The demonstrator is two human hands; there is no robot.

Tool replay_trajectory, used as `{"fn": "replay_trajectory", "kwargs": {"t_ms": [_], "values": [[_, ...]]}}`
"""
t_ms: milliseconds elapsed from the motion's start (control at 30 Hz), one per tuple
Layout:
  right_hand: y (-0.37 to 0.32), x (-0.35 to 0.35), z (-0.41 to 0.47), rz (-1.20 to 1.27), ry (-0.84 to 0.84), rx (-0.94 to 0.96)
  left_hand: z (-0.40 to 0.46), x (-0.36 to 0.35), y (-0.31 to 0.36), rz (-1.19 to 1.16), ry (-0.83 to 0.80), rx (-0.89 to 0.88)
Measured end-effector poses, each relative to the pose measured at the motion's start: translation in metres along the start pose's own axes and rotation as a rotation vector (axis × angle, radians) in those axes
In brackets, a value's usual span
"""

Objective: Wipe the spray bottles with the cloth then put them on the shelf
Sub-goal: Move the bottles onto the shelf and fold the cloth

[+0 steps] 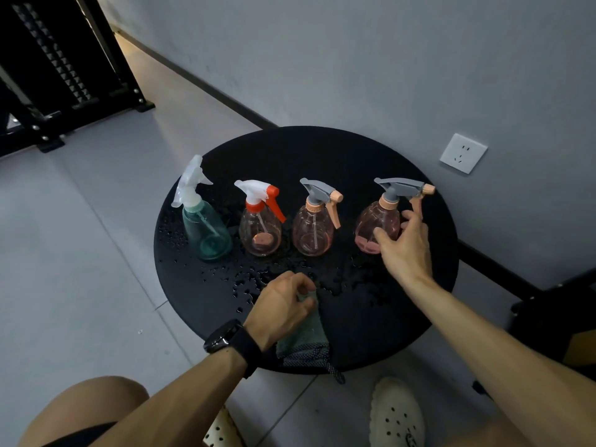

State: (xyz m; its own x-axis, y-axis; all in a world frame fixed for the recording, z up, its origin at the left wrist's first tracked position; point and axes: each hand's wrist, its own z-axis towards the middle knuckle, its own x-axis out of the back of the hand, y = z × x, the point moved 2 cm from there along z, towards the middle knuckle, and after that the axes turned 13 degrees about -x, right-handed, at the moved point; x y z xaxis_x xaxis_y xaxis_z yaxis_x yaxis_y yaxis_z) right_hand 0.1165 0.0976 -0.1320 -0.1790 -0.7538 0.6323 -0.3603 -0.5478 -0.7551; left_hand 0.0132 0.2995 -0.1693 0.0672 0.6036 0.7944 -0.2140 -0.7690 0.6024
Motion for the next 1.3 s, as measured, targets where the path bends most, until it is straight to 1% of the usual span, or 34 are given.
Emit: {"fn": "replay_trajectory", "kwargs": {"t_ms": [67, 167, 333, 433, 867, 1067, 1300], "values": [[-0.003, -0.005, 0.005, 0.001, -0.027, 0.020, 0.002, -0.001, 0.000, -0.001, -0.007, -0.009], [-0.007, -0.009, 0.014, 0.095, -0.064, 0.001, 0.004, -0.004, 0.000, 0.000, -0.018, -0.020], [-0.015, -0.010, 0.022, 0.165, -0.052, -0.019, 0.007, -0.006, 0.000, 0.002, -0.029, -0.040], [-0.019, -0.010, 0.023, 0.180, -0.021, -0.028, 0.007, -0.008, 0.000, 0.001, -0.033, -0.047], [-0.029, -0.005, 0.016, 0.161, 0.096, 0.036, 0.000, -0.006, 0.006, -0.015, -0.067, -0.038], [-0.022, 0.021, 0.006, 0.117, 0.114, 0.079, -0.005, -0.002, 0.009, -0.034, -0.068, -0.036], [-0.017, 0.082, -0.005, 0.083, 0.142, 0.139, 0.000, 0.015, 0.034, -0.047, -0.035, -0.052]]}}
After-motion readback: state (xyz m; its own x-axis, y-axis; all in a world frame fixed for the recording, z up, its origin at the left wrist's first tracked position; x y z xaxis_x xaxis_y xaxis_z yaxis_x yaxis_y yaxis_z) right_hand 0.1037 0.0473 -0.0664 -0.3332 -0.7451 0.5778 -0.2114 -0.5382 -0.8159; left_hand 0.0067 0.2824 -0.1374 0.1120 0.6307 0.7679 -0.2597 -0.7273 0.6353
